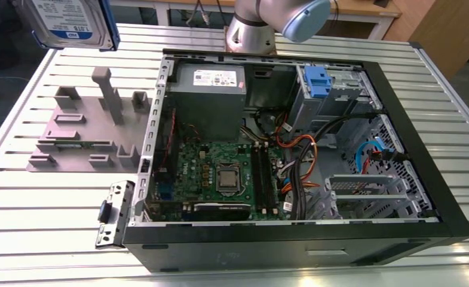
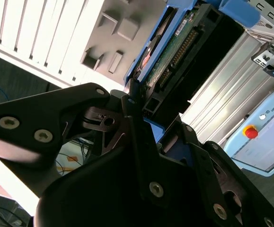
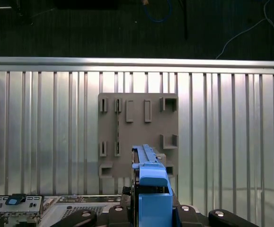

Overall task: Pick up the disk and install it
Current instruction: 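Pick up the disk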

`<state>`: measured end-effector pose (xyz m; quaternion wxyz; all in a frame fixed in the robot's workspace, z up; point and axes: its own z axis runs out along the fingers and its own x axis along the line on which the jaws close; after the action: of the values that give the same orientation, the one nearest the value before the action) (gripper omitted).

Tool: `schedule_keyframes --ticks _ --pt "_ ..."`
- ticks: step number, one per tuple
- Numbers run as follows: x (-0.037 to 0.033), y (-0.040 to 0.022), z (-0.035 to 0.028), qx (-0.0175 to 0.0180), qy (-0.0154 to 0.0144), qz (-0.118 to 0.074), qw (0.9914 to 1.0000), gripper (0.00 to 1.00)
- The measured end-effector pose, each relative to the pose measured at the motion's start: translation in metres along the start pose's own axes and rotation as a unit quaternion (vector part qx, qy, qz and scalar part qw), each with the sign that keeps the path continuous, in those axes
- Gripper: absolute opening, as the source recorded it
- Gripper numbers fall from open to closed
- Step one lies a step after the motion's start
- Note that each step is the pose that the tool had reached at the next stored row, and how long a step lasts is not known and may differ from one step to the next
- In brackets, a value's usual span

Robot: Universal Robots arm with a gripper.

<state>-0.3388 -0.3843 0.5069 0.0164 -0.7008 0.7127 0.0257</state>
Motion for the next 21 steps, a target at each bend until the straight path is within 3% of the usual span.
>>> schedule_keyframes --ticks 21 --pt "-0.0002 -0.011 -0.0002 0.0 0.0 0.0 1.0 0.36"
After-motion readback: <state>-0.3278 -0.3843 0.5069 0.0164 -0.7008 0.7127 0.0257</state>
